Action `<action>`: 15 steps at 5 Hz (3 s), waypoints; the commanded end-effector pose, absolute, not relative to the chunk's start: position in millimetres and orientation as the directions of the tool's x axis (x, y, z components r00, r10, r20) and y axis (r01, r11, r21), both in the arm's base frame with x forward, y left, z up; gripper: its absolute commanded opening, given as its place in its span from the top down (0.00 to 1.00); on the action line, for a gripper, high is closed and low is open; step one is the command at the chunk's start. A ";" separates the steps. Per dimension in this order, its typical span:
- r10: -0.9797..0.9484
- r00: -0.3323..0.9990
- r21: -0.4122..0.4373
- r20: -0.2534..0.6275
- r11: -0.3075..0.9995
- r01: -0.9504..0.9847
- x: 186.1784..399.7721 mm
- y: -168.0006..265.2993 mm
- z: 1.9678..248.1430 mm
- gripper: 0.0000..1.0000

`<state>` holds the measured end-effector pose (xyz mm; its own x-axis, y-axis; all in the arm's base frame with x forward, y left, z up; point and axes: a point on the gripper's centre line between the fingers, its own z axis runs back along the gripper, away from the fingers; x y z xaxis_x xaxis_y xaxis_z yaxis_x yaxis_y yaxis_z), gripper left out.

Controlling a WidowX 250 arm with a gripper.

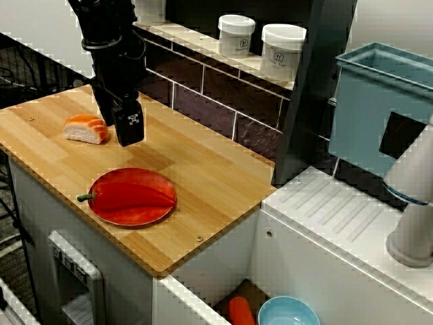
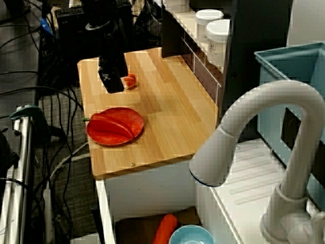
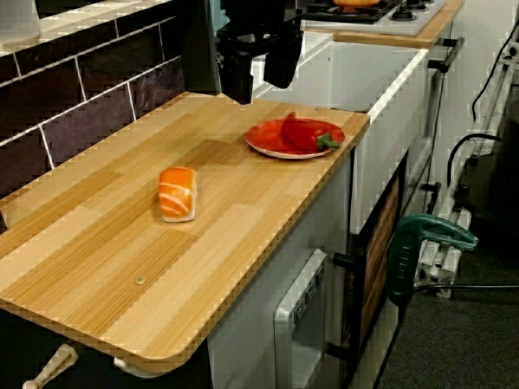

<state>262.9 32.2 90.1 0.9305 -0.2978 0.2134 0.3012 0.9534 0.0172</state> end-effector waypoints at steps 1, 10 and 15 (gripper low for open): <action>-0.298 0.930 0.017 0.213 0.953 0.301 262.9 32.2 90.1 0.00; -0.716 0.692 0.197 0.097 0.695 0.692 274.3 137.6 94.1 0.00; -0.663 0.745 0.177 0.078 0.744 0.644 276.3 147.1 56.2 0.00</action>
